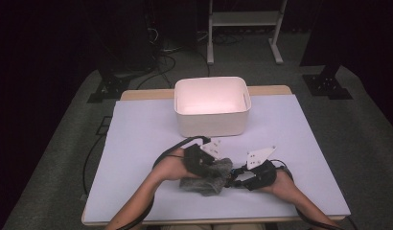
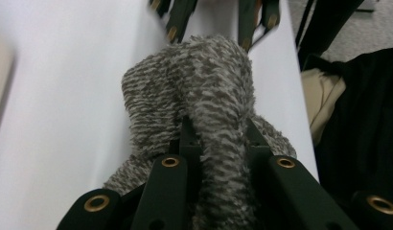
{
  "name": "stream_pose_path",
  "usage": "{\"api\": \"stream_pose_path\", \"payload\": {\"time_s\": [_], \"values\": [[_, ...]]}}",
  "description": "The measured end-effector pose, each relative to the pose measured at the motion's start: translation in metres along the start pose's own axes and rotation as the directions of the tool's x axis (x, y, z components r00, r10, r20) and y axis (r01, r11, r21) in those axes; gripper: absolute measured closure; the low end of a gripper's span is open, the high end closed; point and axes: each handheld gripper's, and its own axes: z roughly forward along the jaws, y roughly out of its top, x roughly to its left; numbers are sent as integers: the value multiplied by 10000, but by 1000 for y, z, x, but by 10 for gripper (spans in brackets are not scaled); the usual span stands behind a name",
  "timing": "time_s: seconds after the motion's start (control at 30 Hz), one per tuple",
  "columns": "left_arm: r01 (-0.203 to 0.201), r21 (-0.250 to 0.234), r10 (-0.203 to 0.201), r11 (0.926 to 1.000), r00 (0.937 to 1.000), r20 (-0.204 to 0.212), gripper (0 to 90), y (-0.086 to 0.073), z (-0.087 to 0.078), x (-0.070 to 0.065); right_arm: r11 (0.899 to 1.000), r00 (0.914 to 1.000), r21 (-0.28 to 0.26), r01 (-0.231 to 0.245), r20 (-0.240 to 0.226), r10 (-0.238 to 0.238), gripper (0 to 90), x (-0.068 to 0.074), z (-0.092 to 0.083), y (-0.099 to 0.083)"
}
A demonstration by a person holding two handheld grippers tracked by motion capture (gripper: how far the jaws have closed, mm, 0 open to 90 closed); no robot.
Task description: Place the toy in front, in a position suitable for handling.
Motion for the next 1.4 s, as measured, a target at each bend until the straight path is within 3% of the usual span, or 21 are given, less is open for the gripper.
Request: {"api": "stream_pose_path", "payload": {"time_s": [0.17, 0.33, 0.67, 1.0, 1.13, 1.23, 1.4], "values": [[-318, 216, 315, 9993, 9994, 167, 765, 17, 15, 3, 10000, 10000, 32, 71, 32, -71, 574, 1, 0, 0], [-59, 156, 57, 9999, 9999, 85, 765, 7, 9, 5, 10000, 10000, 4, 38, -31, -38, 574, -1, 0, 0], [884, -420, -900, 9952, 9952, -385, 765, -45, -26, 5, 9999, 10000, 90, -93, -19, 94, 573, -1, 0, 1], [1667, -795, -1733, 9828, 9811, -859, 764, -88, -47, 1, 9976, 9993, 606, -339, -124, 347, 560, -4, 1, 11], [1760, -916, -1839, 9801, 9791, -868, 763, -93, -47, 0, 9971, 9989, 691, -315, -311, 337, 512, -3, 6, 24], [1735, -992, -1818, 9798, 9799, -821, 763, -92, -44, -1, 9935, 9994, 1141, -14, -331, 52, 498, -1, 15, 42], [1670, -1065, -1755, 9802, 9815, -764, 763, -92, -42, 0, 9743, 9968, 2130, 738, -444, -658, 491, 2, 33, 68]]}}
